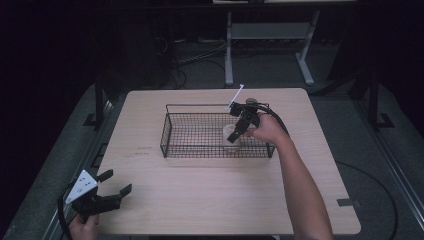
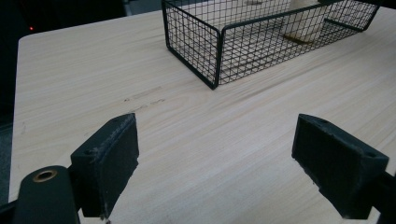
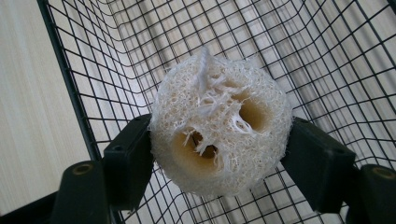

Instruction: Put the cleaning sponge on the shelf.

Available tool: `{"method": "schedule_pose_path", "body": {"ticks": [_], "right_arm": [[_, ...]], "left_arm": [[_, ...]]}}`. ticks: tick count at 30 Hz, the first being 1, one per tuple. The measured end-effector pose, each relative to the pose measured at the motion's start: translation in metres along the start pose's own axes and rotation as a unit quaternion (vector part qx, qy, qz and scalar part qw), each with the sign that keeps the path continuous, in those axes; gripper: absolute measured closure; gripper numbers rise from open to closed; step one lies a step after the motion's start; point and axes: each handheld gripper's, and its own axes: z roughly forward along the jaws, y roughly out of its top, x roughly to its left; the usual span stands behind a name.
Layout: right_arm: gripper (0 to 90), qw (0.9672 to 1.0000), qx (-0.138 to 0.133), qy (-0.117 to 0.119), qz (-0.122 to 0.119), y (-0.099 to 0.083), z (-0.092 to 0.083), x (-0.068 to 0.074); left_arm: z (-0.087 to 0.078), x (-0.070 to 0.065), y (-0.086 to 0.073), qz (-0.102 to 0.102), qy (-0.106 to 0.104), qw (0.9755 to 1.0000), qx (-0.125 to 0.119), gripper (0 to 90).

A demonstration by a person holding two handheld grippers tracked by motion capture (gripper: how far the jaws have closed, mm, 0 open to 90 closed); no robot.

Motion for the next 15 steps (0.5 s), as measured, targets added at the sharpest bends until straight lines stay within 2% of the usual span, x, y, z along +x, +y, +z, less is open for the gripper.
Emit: {"method": "schedule_pose_path", "body": {"ticks": [9, 11, 15], "right_arm": [[23.6, 1.0, -0.002, -0.001, 0.001, 0.0014, -0.0016, 0.0017], [20.5, 1.0, -0.004, -0.004, 0.002, 0.0016, -0.003, 0.0024], [20.1, 0.9999, -0.009, -0.007, 0.001, 0.0003, -0.0092, 0.004]], "left_arm": [[-0.0004, 0.0009, -0.0003, -0.002, 0.001, 1.0, -0.001, 13.9], [-0.0004, 0.0007, -0.0003, 0.0, 0.0, 1.0, -0.001, 14.0], [-0.0001, 0.0004, -0.0001, 0.0, 0.0, 1.0, 0.001, 14.0]]}}
